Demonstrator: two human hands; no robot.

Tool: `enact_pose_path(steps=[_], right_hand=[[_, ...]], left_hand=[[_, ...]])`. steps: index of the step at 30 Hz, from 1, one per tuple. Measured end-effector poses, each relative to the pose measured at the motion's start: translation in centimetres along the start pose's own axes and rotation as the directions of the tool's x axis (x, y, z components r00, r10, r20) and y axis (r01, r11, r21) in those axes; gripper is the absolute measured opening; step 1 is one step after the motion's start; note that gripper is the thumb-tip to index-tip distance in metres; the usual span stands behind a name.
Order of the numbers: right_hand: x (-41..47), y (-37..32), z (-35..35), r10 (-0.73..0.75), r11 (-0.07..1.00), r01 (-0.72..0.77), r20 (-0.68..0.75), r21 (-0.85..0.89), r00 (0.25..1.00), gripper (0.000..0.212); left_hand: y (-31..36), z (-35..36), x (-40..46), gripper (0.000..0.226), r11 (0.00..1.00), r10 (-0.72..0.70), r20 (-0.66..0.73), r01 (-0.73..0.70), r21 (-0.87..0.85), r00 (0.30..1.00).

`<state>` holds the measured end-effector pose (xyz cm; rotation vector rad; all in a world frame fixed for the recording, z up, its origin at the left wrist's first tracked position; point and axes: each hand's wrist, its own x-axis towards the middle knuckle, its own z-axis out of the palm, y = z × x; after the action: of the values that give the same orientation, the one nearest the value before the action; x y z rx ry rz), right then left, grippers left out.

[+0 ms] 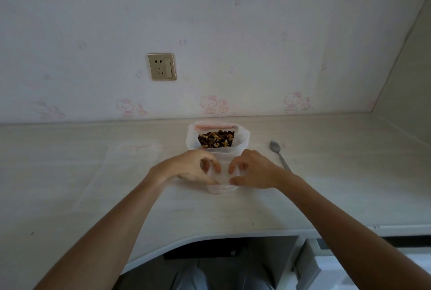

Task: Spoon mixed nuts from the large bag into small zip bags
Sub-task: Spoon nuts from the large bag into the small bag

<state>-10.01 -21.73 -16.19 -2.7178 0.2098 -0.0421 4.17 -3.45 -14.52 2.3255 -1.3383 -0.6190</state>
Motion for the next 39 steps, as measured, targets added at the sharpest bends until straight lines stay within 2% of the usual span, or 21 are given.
enact_pose_path(steps=[2, 4, 5, 7, 9, 11, 14, 16, 18, 21, 24, 29, 32, 35, 37, 39], right_hand=[[-0.6, -0.1, 0.0, 0.003, 0.975, 0.011, -0.062, 0.222, 0.998, 0.015], [-1.5, -0.3, -0.1, 0.086, 0.853, -0.004, -0.133, 0.523, 0.987, 0.010], [-1.8, -0.3, -0.2, 0.140, 0.789, -0.003, -0.175, 0.614, 0.975, 0.010], [-2.0, 0.1, -0.4, 0.239, 0.735, 0.005, -0.265, 0.678, 0.934, 0.011], [-2.0, 1.0, -0.9, 0.315, 0.774, -0.014, -0.365, 0.633, 0.876, 0.012], [-2.2, 2.1, -1.4, 0.371, 0.860, -0.109, -0.462, 0.499, 0.806, 0.014], [-3.0, 4.1, -2.3, 0.439, 0.898, -0.343, -0.508, 0.275, 0.742, 0.028], [-3.4, 5.0, -2.5, 0.505, 0.858, -0.486, -0.434, 0.163, 0.746, 0.033], [-3.4, 5.4, -2.3, 0.557, 0.817, -0.570, -0.380, 0.090, 0.738, 0.027], [-2.7, 5.5, -1.7, 0.572, 0.794, -0.605, -0.409, 0.058, 0.711, 0.018], [-2.2, 5.1, -1.4, 0.564, 0.801, -0.596, -0.404, 0.055, 0.721, 0.009], [-1.9, 5.0, -1.0, 0.490, 0.848, -0.529, -0.425, 0.030, 0.761, 0.011], [-1.8, 4.9, -1.5, 0.490, 0.872, -0.431, -0.428, 0.232, 0.760, 0.014], [-1.1, 3.6, -2.5, 0.439, 0.846, -0.186, -0.456, 0.499, 0.775, 0.011], [-0.5, 2.6, -3.2, 0.393, 0.812, -0.065, -0.461, 0.580, 0.796, 0.014], [0.2, 1.7, -3.8, 0.362, 0.789, -0.023, -0.433, 0.614, 0.825, 0.012]], left_hand=[[-0.2, 0.0, -0.7, 0.044, 0.991, -0.005, -0.076, -0.005, -0.134, 0.997], [-0.3, 0.1, -1.4, 0.052, 0.948, -0.023, -0.201, -0.042, -0.315, 0.979], [-0.5, 0.2, -1.7, 0.051, 0.916, -0.037, -0.279, -0.080, -0.394, 0.960], [-0.8, 0.6, -2.2, 0.037, 0.857, -0.089, -0.422, -0.146, -0.493, 0.902], [-1.3, 0.9, -2.4, 0.018, 0.829, -0.152, -0.543, -0.193, -0.525, 0.826], [-2.1, 1.3, -2.2, 0.006, 0.839, -0.212, -0.643, -0.200, -0.506, 0.736], [-3.4, 2.4, -1.7, 0.002, 0.871, -0.314, -0.752, -0.139, -0.471, 0.580], [-3.9, 3.3, -1.3, 0.018, 0.857, -0.367, -0.782, -0.142, -0.494, 0.503], [-4.2, 3.6, -0.9, 0.031, 0.840, -0.401, -0.767, -0.132, -0.526, 0.502], [-4.6, 4.0, -0.5, 0.034, 0.849, -0.385, -0.744, -0.108, -0.518, 0.546], [-4.7, 4.1, -0.5, 0.031, 0.839, -0.380, -0.728, -0.119, -0.531, 0.570], [-4.9, 4.0, -0.6, 0.033, 0.844, -0.393, -0.722, -0.087, -0.529, 0.570], [-5.0, 4.0, -0.3, 0.038, 0.847, -0.396, -0.704, -0.062, -0.528, 0.590], [-4.9, 3.5, 0.2, 0.042, 0.845, -0.414, -0.706, -0.047, -0.533, 0.575], [-5.0, 3.0, 1.0, 0.045, 0.838, -0.441, -0.710, -0.032, -0.545, 0.549], [-5.1, 2.4, 2.0, 0.048, 0.826, -0.462, -0.704, -0.028, -0.563, 0.539]])
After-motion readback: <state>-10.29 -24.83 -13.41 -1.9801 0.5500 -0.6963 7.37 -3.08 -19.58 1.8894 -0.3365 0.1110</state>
